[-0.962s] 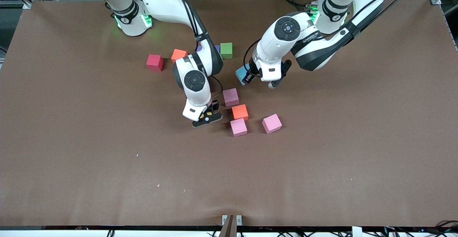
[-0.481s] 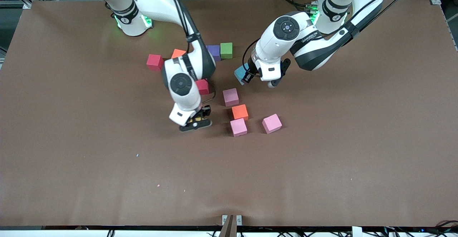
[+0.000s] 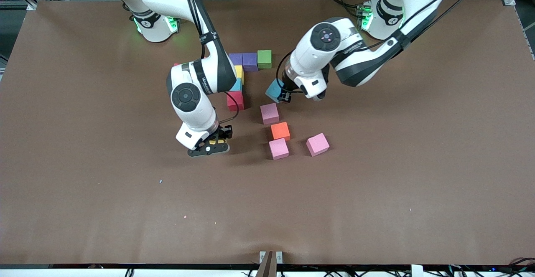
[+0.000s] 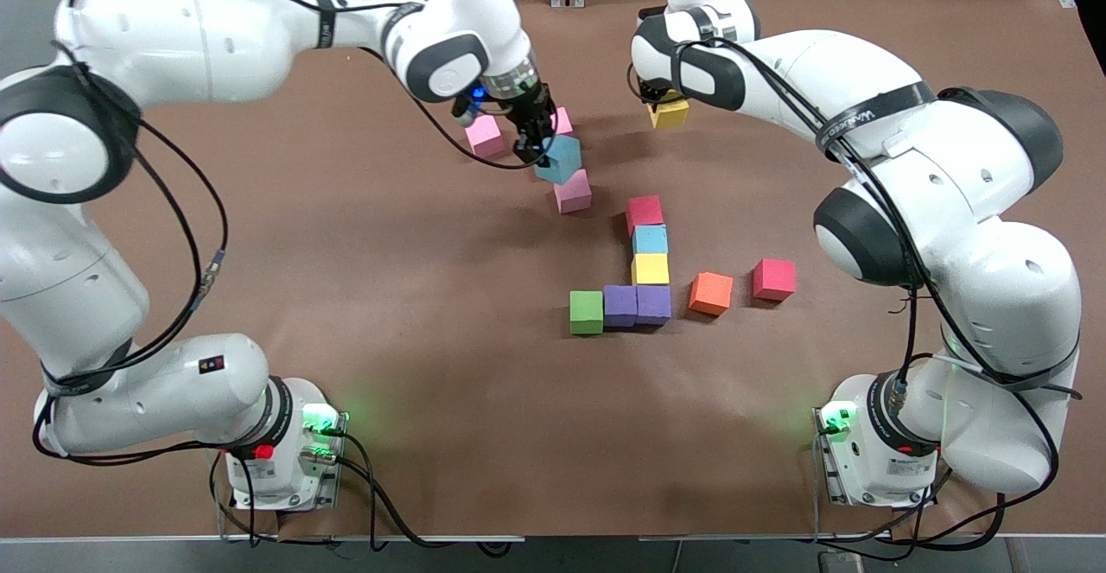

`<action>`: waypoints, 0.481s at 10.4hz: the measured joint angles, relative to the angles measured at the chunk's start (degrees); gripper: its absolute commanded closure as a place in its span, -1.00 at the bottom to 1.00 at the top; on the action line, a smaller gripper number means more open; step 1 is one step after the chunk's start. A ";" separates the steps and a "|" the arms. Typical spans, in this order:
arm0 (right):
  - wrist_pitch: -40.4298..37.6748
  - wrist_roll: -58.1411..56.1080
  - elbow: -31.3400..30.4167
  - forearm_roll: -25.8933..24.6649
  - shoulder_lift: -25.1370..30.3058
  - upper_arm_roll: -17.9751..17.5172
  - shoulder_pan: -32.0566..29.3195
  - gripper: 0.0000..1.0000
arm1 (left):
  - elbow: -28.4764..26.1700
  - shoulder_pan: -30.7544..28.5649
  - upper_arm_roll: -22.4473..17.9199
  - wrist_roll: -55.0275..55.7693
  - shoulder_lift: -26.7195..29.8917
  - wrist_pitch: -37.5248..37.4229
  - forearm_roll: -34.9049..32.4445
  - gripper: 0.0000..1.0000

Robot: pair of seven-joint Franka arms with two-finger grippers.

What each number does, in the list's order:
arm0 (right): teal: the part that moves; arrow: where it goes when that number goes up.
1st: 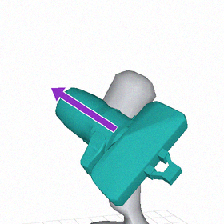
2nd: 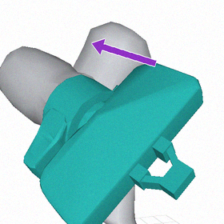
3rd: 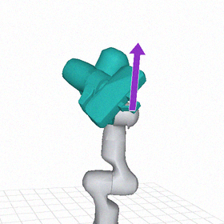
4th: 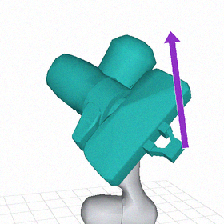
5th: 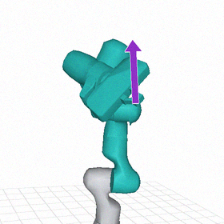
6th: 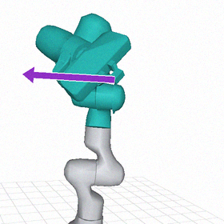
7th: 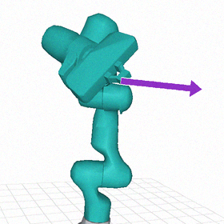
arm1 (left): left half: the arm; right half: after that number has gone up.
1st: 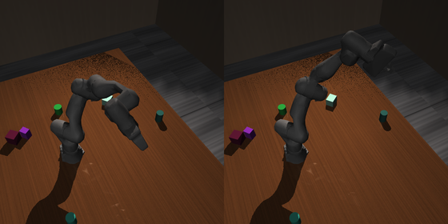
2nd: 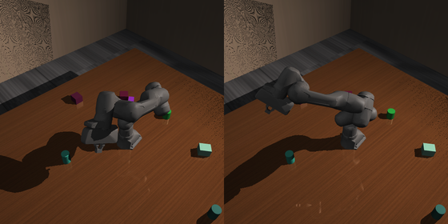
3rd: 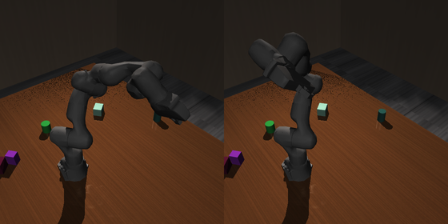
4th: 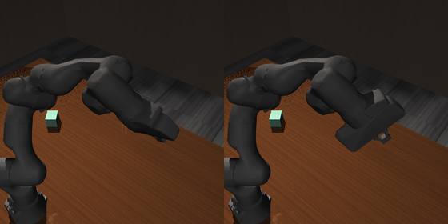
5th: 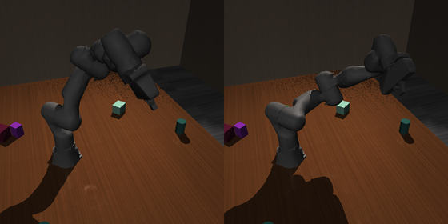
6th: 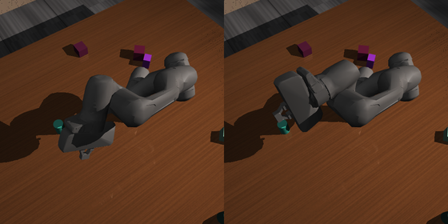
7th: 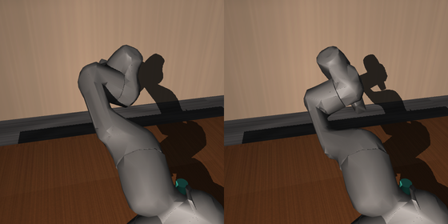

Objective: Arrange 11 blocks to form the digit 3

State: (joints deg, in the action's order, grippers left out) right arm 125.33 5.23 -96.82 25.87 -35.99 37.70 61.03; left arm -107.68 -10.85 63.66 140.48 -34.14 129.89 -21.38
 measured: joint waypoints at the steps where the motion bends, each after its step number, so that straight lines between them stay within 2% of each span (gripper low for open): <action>1: 0.00 0.00 -0.46 0.00 0.17 0.72 -0.03 0.63 | 1.79 4.36 -3.18 3.56 -0.31 0.00 0.00 1.00; 3: -0.02 -0.02 -1.81 0.00 0.83 2.23 -0.03 0.63 | 4.94 13.93 -10.16 11.43 -0.85 0.01 0.00 1.00; 5: -0.02 -0.03 -3.49 0.00 1.57 2.80 0.04 0.63 | 6.32 19.71 -13.27 17.26 -1.37 1.00 0.00 1.00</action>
State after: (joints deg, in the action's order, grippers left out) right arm 125.31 5.21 -100.32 25.87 -34.42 40.50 61.07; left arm -101.36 8.85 50.38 157.75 -35.51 130.89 -21.38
